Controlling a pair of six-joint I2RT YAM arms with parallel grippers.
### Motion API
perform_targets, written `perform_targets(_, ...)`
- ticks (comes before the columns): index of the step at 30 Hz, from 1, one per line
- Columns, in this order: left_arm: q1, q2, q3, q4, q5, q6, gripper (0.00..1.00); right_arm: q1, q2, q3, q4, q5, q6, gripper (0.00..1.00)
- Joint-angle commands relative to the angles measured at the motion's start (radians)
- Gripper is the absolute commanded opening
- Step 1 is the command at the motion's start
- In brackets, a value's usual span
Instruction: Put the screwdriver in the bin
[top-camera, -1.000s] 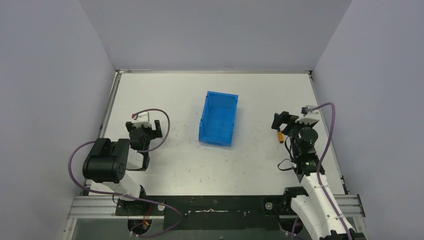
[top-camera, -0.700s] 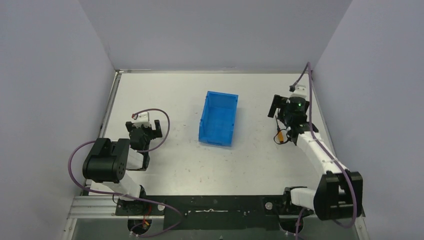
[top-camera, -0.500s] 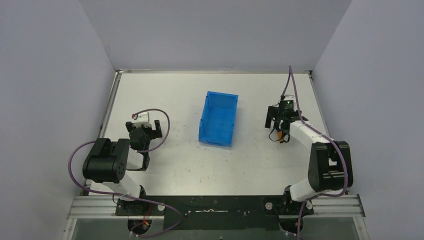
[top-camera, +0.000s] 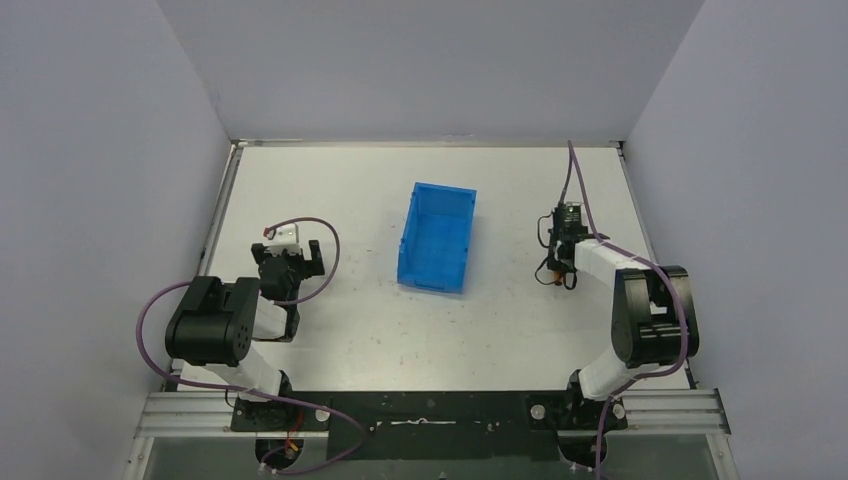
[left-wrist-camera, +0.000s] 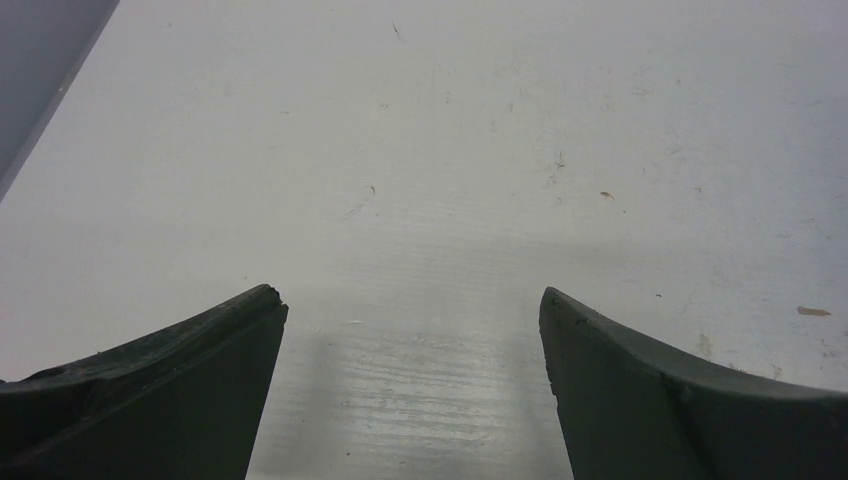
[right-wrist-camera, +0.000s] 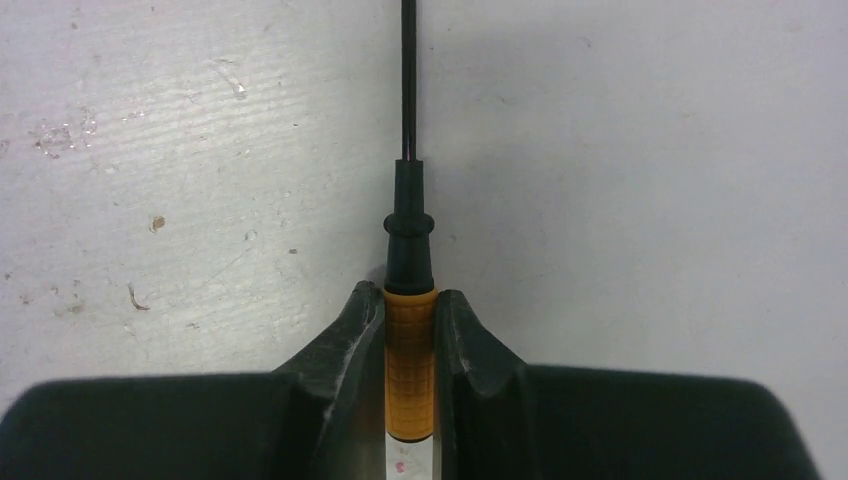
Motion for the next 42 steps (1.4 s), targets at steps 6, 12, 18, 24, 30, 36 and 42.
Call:
perform_targets(6, -0.005, -0.008, 0.021, 0.041, -0.003, -0.007, 0.97, 0.037, -0.172, 0.115, -0.1, -0.001, 0.045, 0.0)
perform_targets(12, -0.005, -0.009, 0.021, 0.04, -0.003, -0.008, 0.97, 0.174, -0.299, 0.333, -0.25, 0.063, 0.134, 0.0)
perform_targets(18, -0.005, -0.009, 0.021, 0.041, -0.003, -0.007, 0.97, 0.532, -0.305, 0.578, -0.291, 0.269, 0.202, 0.0)
perform_targets(24, -0.005, -0.009, 0.021, 0.039, -0.004, -0.008, 0.97, 0.761, -0.15, 0.701, -0.267, 0.329, 0.202, 0.0)
perform_targets(30, -0.005, -0.009, 0.023, 0.04, -0.005, -0.006, 0.97, 0.775, -0.003, 0.654, -0.191, 0.2, 0.238, 0.0)
perform_targets(36, -0.005, -0.008, 0.023, 0.04, -0.005, -0.007, 0.97, 0.762, 0.145, 0.599, -0.138, 0.134, 0.278, 0.0)
perform_targets(42, -0.005, -0.009, 0.021, 0.039, -0.005, -0.006, 0.97, 0.727, 0.254, 0.563, -0.098, 0.09, 0.3, 0.0)
